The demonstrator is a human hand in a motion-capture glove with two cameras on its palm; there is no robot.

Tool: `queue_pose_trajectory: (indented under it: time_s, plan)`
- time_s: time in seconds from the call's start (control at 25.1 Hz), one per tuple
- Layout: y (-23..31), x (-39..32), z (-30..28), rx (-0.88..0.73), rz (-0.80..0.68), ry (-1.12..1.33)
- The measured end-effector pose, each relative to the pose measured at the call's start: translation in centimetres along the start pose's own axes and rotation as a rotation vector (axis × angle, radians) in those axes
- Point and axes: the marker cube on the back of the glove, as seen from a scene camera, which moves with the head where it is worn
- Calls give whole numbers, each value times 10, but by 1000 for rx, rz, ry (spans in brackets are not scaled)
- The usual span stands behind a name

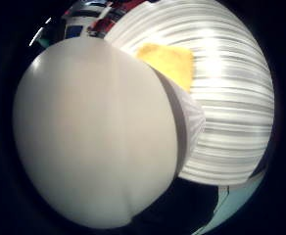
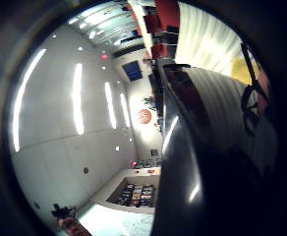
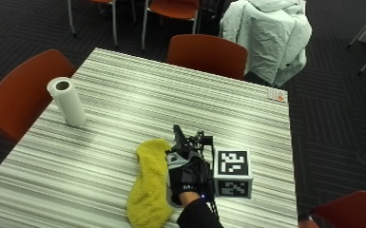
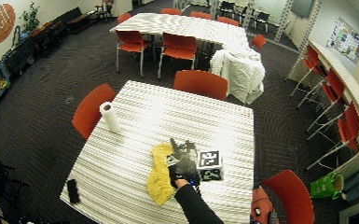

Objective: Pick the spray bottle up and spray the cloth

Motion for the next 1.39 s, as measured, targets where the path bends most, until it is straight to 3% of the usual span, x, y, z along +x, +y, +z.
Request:
queue_pose_trajectory:
  time_s: [0.24, 0.68, 1.39]
  plan:
    - [7, -5, -11, 46, -134, -56]
    - [2, -7, -5, 60, -159, -53]
    - [6, -92, 99, -68, -271, -182]
